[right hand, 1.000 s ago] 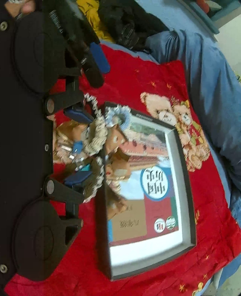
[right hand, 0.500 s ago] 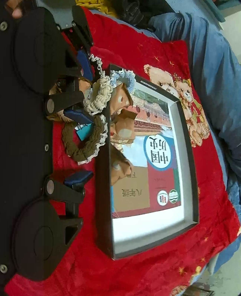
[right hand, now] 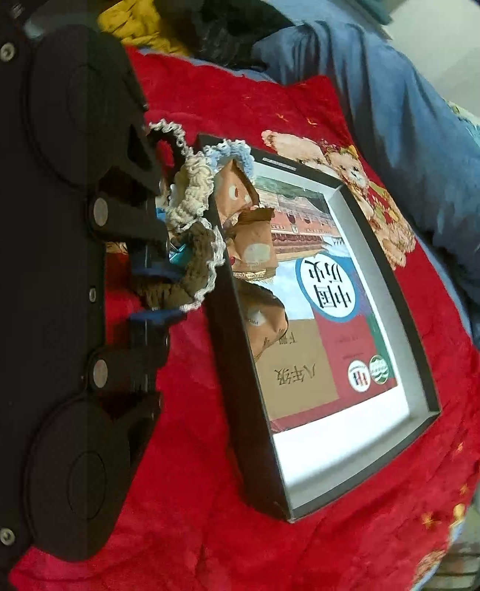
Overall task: Organize objects
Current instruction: 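Grasp the brown crocheted ring with the right tool while the left grasps a packet, then carry the brown ring and the paper packet over the box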
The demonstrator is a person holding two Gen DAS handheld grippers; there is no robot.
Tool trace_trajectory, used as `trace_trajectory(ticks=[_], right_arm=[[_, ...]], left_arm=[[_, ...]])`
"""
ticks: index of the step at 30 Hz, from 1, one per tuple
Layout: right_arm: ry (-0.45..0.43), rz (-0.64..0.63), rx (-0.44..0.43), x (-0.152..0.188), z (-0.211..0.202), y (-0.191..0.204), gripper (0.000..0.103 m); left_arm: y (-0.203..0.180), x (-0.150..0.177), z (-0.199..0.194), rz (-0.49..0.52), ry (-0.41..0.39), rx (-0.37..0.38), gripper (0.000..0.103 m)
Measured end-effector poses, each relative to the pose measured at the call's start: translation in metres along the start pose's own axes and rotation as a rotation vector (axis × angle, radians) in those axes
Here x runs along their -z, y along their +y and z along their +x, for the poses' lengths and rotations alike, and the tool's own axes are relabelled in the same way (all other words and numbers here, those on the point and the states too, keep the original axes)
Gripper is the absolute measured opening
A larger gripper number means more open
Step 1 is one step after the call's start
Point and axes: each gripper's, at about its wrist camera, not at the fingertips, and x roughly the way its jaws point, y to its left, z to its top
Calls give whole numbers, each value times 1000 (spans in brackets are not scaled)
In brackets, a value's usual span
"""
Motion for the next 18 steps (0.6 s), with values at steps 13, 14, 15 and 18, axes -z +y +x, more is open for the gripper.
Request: trace_trajectory(ticks=[13,14,15,18], right_arm=[[-95,30,-95,-4,-49,11,11],[-106,42,-100,-5,-52,11,11],[-117,55,-104,-5,-55,11,11],[-143,73,-109,-9,-62,13,11]], left_arm=[[-4,-3,-9,16,-47,-45,35],[-3,-3,-10,8,-47,-49,35],[-2,-3,-10,0,-50,-52,35],[1,-4,-15,-25,-79,-54,35]])
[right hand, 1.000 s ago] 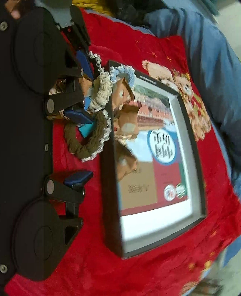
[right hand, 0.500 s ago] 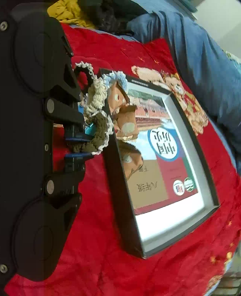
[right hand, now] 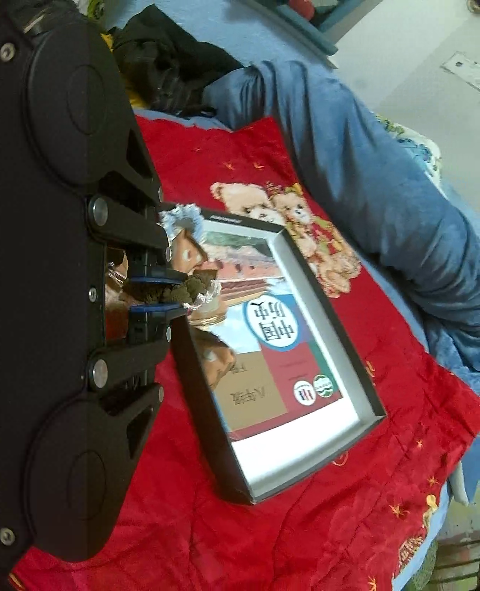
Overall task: Organize objects
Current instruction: 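Carry the brown ring and the paper packet over the box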
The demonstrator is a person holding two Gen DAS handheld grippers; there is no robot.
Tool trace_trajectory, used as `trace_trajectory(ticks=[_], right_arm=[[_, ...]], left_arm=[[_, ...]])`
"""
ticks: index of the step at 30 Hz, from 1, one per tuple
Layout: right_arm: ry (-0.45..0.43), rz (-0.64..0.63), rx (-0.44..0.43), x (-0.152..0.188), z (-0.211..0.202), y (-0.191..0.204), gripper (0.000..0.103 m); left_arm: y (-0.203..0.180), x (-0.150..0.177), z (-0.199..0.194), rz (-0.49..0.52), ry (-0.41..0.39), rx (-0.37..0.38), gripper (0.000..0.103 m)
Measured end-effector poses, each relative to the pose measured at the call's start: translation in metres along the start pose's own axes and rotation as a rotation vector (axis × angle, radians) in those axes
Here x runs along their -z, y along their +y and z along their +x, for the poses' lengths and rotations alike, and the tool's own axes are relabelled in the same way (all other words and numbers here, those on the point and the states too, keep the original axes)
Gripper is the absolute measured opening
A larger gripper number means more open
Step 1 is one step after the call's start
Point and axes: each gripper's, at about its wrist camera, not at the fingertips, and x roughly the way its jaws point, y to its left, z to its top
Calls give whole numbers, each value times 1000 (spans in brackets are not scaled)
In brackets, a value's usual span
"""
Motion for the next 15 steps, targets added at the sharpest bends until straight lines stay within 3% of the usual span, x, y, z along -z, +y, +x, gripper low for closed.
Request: trace_trajectory(ticks=[8,15], right_arm=[[-16,-1,-7,1,-7,2,11],[-20,31,7,2,-8,-7,11]], left_arm=[[5,-6,-16,-38,-100,6,35],[3,-8,-16,-36,-108,-1,35]])
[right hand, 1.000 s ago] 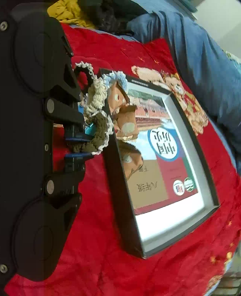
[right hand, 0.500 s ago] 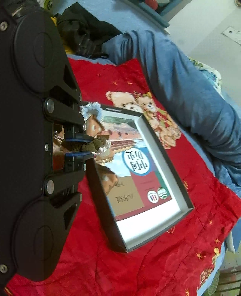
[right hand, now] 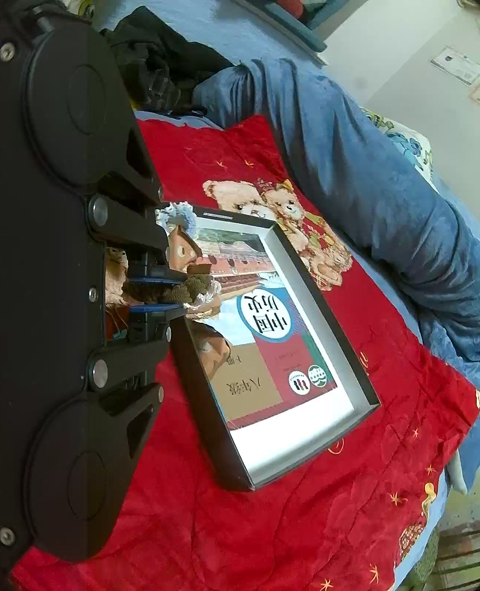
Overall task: Organize objects
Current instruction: 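Carry the brown ring and the paper packet over the box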
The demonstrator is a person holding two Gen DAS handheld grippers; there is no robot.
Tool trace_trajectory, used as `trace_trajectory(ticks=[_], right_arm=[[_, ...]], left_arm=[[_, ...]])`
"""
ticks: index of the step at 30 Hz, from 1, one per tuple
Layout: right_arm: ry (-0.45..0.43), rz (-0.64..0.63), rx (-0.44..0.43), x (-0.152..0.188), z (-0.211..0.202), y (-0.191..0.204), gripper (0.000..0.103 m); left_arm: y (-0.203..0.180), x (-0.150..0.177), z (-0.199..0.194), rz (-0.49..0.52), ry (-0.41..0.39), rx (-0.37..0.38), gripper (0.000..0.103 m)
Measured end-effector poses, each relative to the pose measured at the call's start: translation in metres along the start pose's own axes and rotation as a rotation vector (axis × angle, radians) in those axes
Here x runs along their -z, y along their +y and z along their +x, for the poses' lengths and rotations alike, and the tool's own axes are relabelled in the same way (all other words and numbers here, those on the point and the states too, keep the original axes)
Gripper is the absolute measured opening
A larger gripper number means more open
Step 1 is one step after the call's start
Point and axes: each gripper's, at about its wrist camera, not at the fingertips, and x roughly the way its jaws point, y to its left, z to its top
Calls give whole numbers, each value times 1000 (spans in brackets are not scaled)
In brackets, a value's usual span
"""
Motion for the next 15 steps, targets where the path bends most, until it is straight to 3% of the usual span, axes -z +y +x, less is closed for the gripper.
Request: trace_trajectory(ticks=[15], right_arm=[[-35,-103,-30,-1,-6,24,11]], left_arm=[[4,-4,5,-23,6,-5,35]])
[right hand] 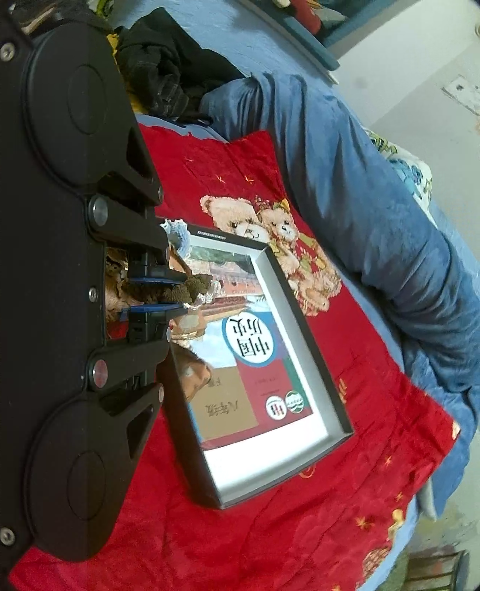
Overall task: Organize objects
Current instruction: 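Carry the brown ring and the paper packet over the box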
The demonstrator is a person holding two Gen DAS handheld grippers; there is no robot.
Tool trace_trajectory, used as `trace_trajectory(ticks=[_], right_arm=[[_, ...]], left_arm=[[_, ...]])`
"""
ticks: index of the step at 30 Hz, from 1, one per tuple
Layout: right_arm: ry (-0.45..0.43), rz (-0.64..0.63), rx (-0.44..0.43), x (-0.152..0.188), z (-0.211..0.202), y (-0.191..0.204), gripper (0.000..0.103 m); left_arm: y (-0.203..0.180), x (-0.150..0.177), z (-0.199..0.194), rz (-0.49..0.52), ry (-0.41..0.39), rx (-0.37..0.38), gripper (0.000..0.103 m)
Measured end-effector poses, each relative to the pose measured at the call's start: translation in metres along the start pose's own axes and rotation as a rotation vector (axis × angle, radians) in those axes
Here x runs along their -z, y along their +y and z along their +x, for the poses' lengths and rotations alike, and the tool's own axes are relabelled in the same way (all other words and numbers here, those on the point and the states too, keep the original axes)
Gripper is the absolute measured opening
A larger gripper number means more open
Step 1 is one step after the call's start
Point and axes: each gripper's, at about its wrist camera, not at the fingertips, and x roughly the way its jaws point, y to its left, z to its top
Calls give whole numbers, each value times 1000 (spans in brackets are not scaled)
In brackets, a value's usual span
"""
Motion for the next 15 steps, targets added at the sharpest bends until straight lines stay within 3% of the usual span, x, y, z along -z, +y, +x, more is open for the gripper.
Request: trace_trajectory(ticks=[9,15], right_arm=[[-43,6,15,-2,1,-4,11],[-19,7,24,2,12,-1,11]], left_arm=[[4,-5,-4,-21,-28,-6,35],[6,-8,-9,-11,-80,-37,35]])
